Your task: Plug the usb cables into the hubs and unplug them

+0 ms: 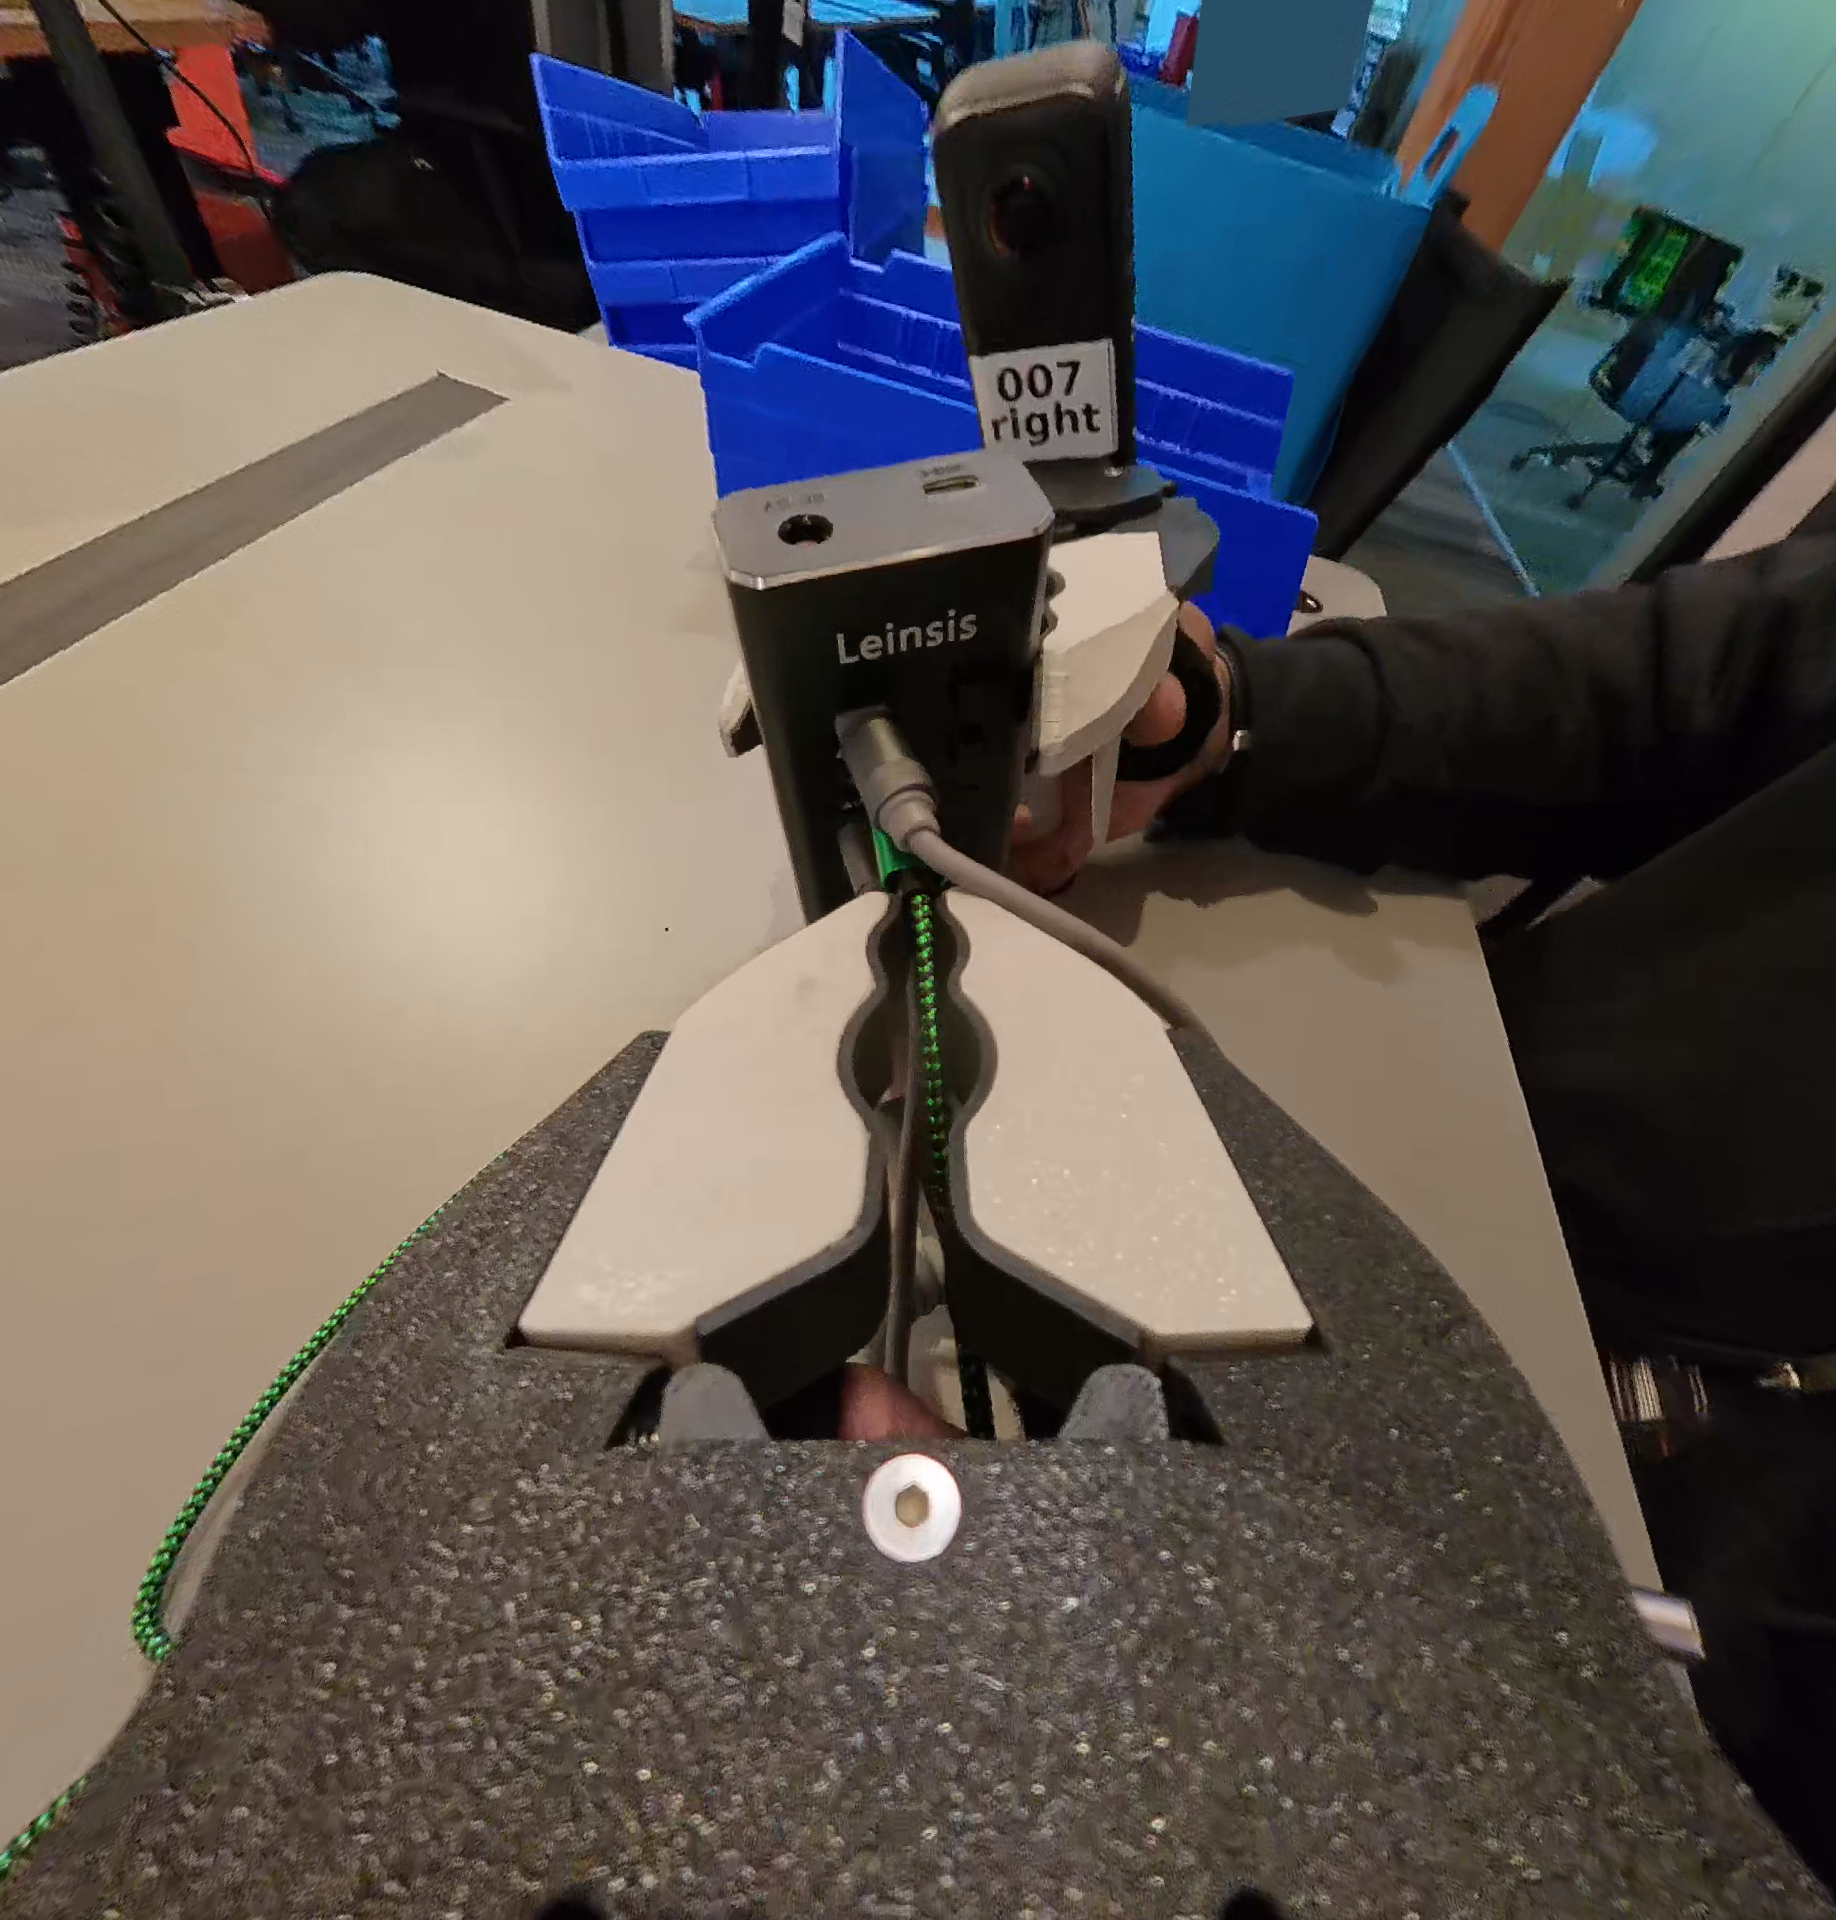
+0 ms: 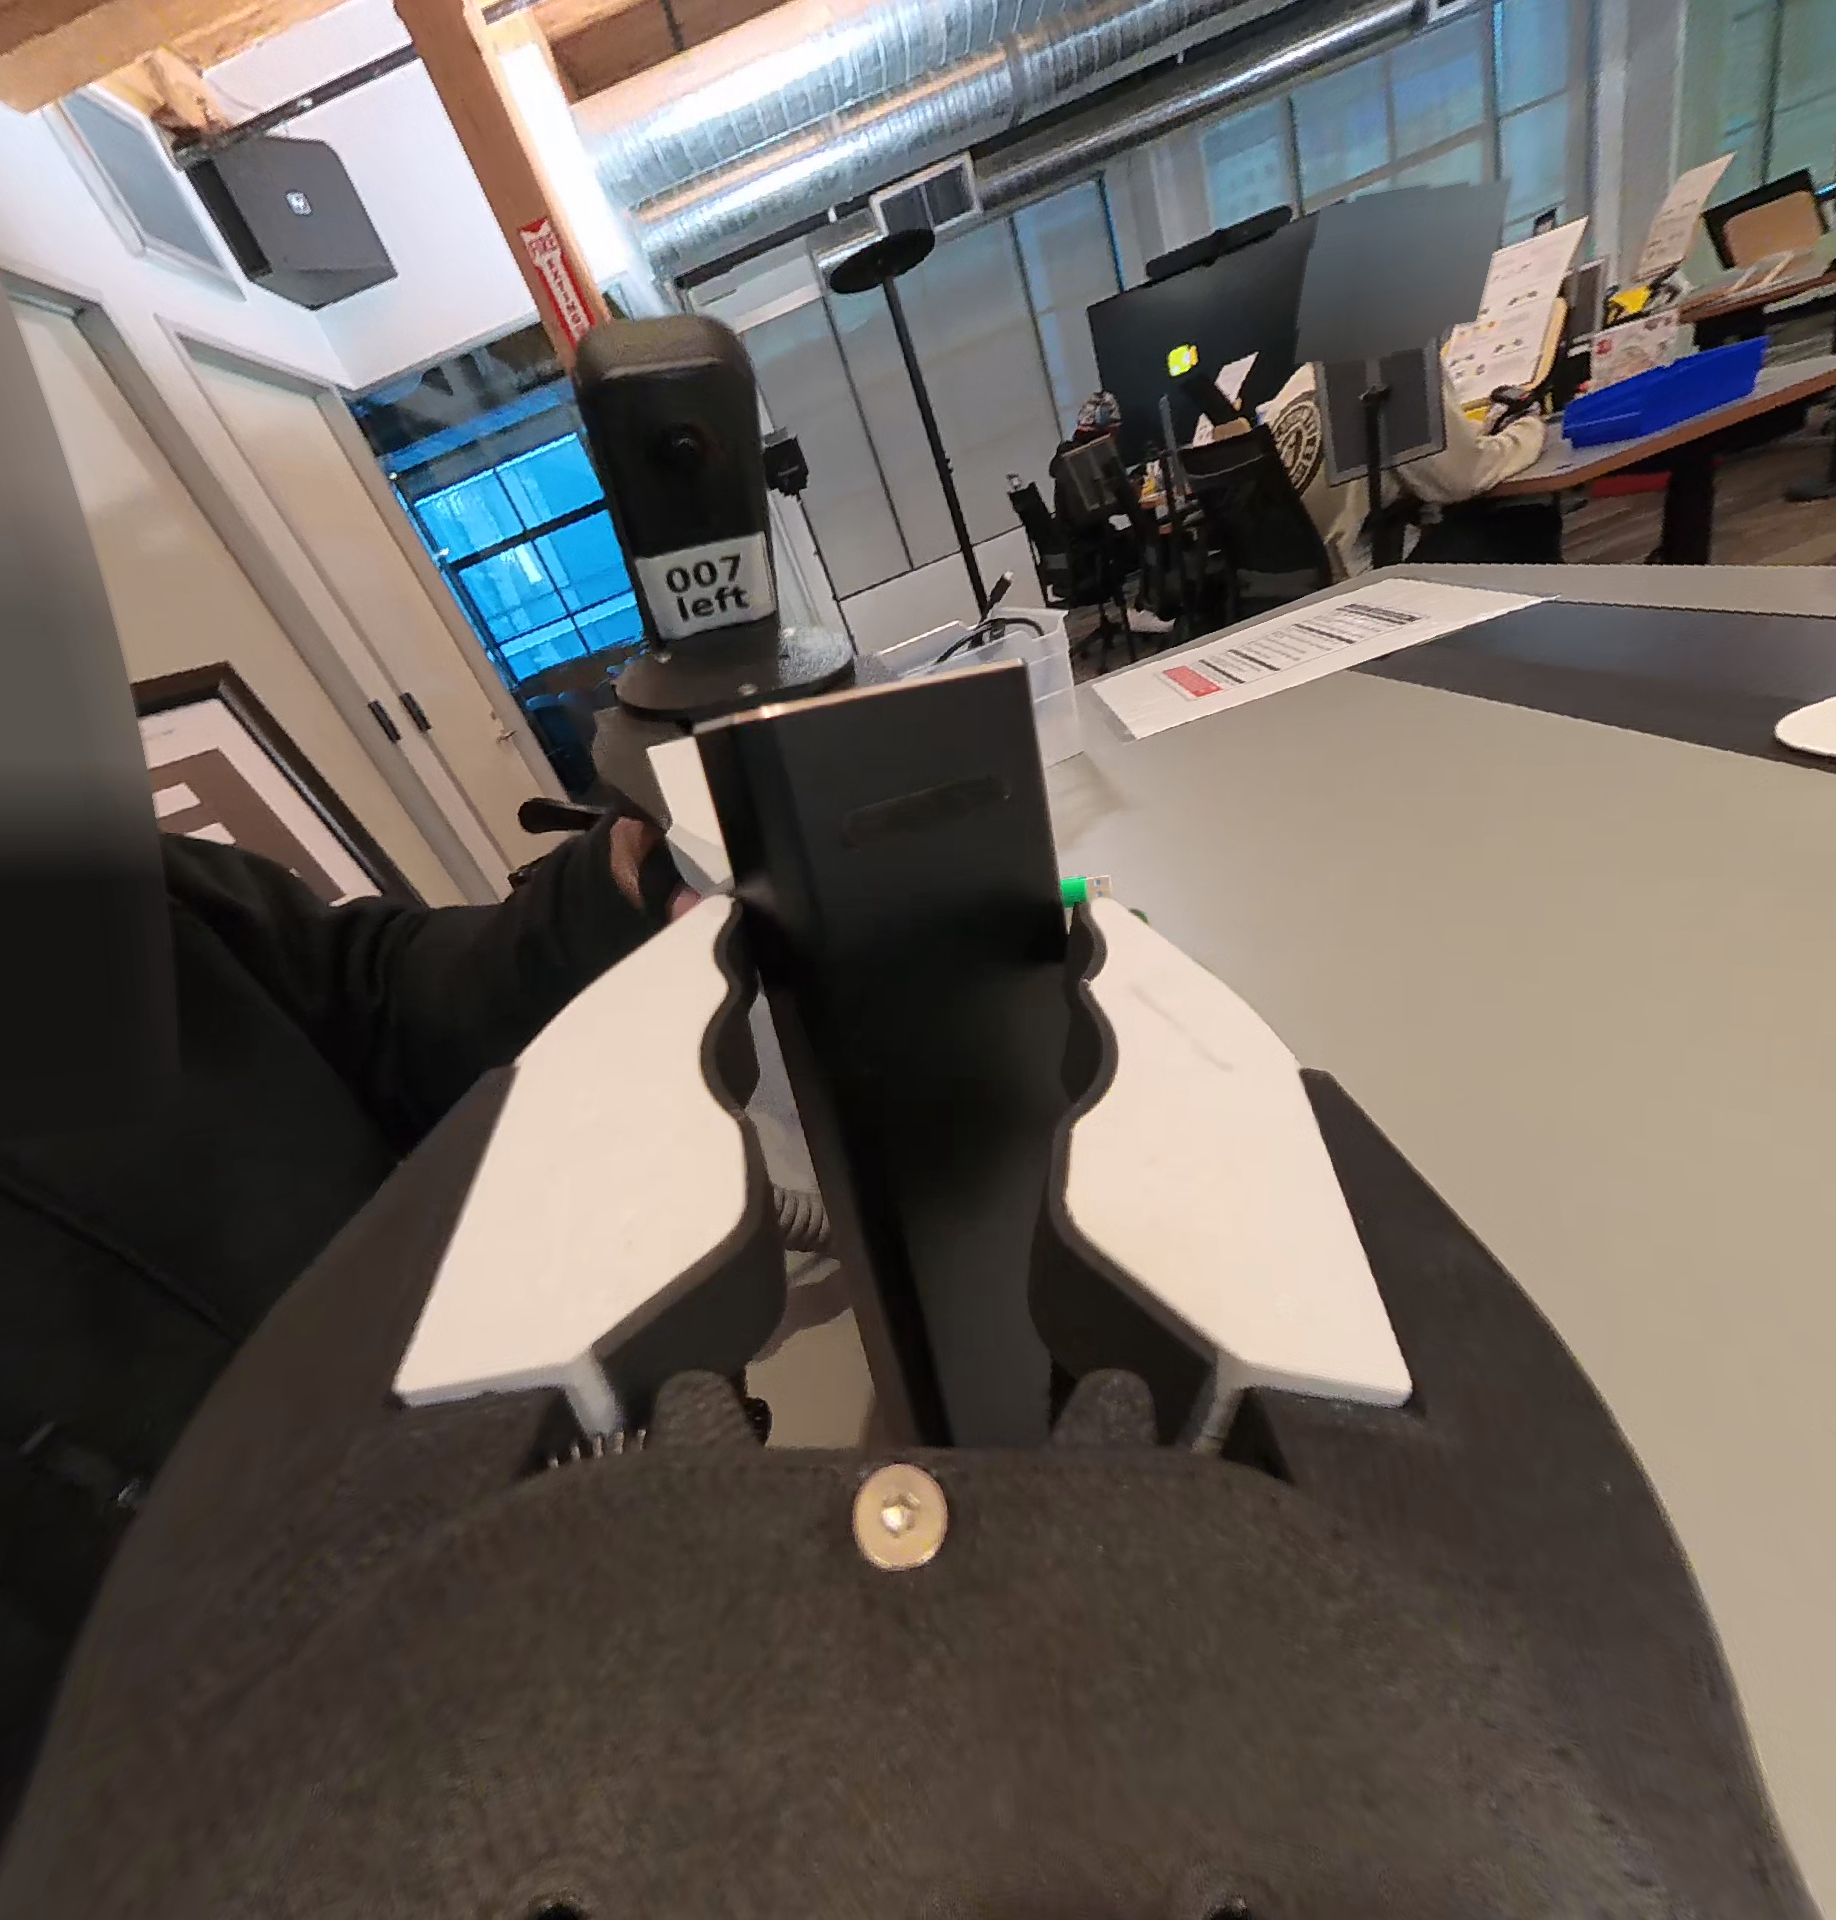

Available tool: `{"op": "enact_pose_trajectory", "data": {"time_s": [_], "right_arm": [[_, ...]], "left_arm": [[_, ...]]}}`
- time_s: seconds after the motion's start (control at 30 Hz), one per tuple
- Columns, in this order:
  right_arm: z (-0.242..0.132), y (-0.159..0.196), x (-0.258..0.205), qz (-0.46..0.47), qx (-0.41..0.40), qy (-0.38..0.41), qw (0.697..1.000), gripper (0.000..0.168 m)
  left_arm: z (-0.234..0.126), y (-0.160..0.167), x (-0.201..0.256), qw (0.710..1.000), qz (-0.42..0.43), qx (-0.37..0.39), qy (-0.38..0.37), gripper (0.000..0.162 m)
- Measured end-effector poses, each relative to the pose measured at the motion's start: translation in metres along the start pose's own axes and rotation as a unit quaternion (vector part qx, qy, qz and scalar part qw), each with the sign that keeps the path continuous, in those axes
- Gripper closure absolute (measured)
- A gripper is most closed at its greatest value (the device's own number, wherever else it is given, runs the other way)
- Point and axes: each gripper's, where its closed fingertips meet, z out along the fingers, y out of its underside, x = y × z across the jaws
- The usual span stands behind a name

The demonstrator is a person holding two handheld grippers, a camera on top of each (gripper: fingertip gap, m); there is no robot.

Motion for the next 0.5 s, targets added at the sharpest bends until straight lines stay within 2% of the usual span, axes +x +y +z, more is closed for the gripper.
{"op": "enact_pose_trajectory", "data": {"time_s": [0.13, 0.27, 0.5], "right_arm": [[0.0, -0.0014, 0.0032, 0.005, 0.011, 0.016, 1.0, 0.112], [0.0021, -0.0009, 0.0036, 0.004, 0.01, 0.027, 1.0, 0.112], [0.0038, 0.0005, 0.001, 0.0, 0.003, 0.021, 1.0, 0.112]], "left_arm": [[0.0022, -0.0008, -0.0039, 0.998, 0.013, -0.001, -0.055, 0.159], [0.0047, 0.0013, -0.0053, 0.992, 0.048, -0.05, -0.109, 0.159], [0.0025, 0.006, -0.0049, 0.994, -0.049, -0.082, -0.052, 0.159]]}}
